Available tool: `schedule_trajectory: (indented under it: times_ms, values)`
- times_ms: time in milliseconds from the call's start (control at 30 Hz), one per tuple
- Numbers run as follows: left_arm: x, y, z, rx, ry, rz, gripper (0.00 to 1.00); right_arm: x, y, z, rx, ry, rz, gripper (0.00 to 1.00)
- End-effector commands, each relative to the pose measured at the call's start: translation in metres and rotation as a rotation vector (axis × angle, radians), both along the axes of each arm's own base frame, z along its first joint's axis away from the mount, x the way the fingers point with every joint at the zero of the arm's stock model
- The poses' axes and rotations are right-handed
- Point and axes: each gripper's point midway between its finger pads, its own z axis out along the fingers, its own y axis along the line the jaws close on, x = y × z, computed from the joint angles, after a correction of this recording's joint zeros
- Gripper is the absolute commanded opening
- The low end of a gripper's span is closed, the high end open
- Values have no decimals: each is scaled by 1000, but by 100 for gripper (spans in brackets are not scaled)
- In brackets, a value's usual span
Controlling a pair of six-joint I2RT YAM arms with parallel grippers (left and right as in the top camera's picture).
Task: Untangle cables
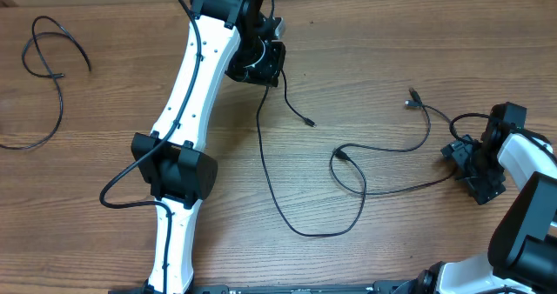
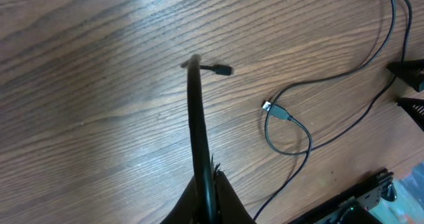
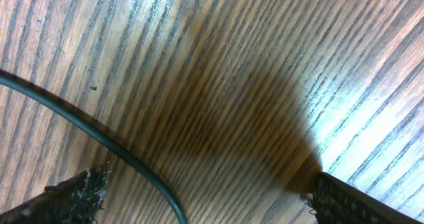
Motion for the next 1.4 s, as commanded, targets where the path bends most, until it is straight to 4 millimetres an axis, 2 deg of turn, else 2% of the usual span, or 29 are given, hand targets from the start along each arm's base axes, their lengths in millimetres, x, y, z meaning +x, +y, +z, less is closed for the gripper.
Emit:
schedule_trajectory:
  times_ms: [0,67,267,400,533,600,667,767,833,933,1033,1133,1200,1300,1333,1367]
  values:
    - [-4,-1,-1,30,13,18,5,2,4,1,24,-14,2,100]
    - [-6,8,-4,78,22,38,5,2,4,1,24,-14,2,100]
    - [-10,0,-4,82,21,19,5,2,4,1,24,-14,2,100]
    - [-16,-2,6,127,-23,4,5,2,4,1,24,-14,2,100]
    - [-25,29,25,308,-119,45,5,2,4,1,24,-14,2,100]
    - [-29,45,26,374,-132,82,5,2,4,1,24,-14,2,100]
    - [-33,50,15,396,-119,104,5,2,4,1,24,-14,2,100]
    - [-32,46,-22,383,-94,131,5,2,4,1,24,-14,2,100]
    - [-31,36,-52,358,-83,118,5,2,4,1,24,-14,2,100]
    - [-37,16,-78,290,-53,91,4,2,4,1,24,-14,2,100]
    - [-39,4,-85,253,-55,73,5,2,4,1,24,-14,2,100]
    - [-35,1,-85,256,-77,71,6,2,4,1,23,-14,2,100]
    - [-34,2,-85,258,-81,74,17,7,-4,1,-16,-30,0,100]
    - [-30,5,-84,267,-98,81,20,21,-16,5,-76,-88,-5,100]
    - [-28,4,-84,265,-104,82,24,27,-19,6,-86,-112,-5,100]
    - [-28,4,-84,263,-106,83,32,32,-21,7,-96,-133,-6,100]
